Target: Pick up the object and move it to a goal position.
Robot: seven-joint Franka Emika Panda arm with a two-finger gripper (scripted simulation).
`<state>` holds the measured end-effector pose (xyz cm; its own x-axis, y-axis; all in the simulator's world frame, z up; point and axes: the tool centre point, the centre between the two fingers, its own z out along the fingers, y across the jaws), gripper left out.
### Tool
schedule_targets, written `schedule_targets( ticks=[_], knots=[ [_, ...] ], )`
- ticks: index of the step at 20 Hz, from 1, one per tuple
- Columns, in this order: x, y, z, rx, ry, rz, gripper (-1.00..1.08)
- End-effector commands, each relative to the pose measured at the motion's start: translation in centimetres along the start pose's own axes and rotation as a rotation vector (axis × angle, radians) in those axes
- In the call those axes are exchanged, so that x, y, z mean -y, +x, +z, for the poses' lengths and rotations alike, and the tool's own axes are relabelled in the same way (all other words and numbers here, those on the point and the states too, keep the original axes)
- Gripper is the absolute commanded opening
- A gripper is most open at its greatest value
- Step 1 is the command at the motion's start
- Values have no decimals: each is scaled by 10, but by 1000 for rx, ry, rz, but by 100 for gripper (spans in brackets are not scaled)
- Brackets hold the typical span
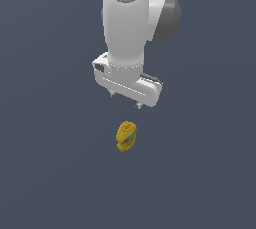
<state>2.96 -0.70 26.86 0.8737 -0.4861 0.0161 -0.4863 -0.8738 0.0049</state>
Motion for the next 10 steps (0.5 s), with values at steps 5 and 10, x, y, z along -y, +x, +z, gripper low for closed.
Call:
schedule_targets(
  ticks=[5,10],
  knots=[
    [13,21,24,9,2,165,100],
    [20,32,37,13,3,253,100]
  ],
)
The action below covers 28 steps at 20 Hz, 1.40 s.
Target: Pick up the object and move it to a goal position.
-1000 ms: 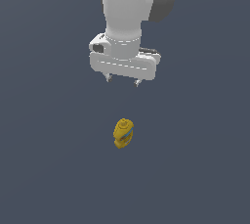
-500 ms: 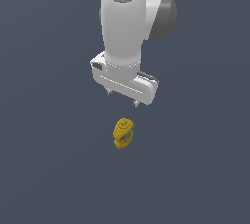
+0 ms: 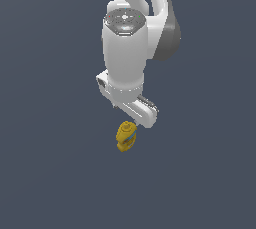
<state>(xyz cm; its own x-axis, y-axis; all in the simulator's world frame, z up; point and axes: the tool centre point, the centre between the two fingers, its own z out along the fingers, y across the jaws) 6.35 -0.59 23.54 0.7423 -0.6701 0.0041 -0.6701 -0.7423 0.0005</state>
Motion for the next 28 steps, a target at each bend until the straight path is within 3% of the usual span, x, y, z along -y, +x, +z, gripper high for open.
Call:
schedule_targets(
  ticks=[1,14,28],
  knots=[
    [4,4,6,1,0,40,100],
    [9,9,18,4,0,92,100],
    [9,9,66,4,0,96,100]
  ],
)
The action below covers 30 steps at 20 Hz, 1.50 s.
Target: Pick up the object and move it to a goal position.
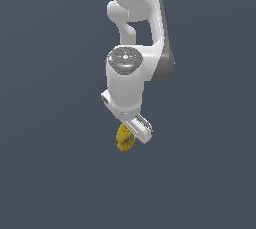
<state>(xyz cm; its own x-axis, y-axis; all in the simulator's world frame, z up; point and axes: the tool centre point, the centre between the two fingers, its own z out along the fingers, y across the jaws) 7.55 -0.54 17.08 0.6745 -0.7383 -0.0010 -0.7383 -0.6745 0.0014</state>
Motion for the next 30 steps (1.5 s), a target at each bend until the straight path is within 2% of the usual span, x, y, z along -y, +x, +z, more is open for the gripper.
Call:
schedule_targets(
  ticks=[1,2,3,19,25,30],
  knots=[
    [1,1,1,-1,1,0,100],
    [1,1,0,-1,1,0,100],
    [1,1,0,-1,1,0,-100],
    [-4,4,-11,-4,4,1,-100],
    [-21,13,-47,-14,15,5,-100],
    [-45,26,-99,-29,31,11,-100]
  ],
)
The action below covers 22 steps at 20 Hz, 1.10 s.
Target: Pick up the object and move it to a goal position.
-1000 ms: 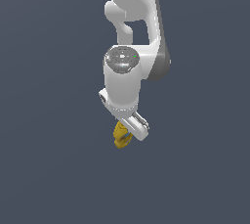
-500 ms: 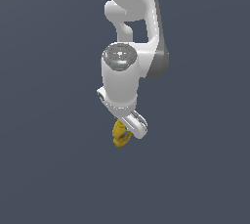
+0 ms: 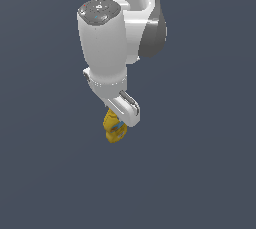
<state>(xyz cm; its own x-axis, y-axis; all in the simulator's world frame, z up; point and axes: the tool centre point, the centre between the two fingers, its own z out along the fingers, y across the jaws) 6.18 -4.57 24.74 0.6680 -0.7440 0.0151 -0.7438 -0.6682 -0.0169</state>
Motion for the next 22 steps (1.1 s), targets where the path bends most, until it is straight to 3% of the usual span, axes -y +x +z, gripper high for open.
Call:
schedule_targets(
  ticks=[1,22],
  knots=[
    [-12,9,-35,-16,17,4,-100],
    [-127,65,-278,-86,89,29,-100]
  ],
)
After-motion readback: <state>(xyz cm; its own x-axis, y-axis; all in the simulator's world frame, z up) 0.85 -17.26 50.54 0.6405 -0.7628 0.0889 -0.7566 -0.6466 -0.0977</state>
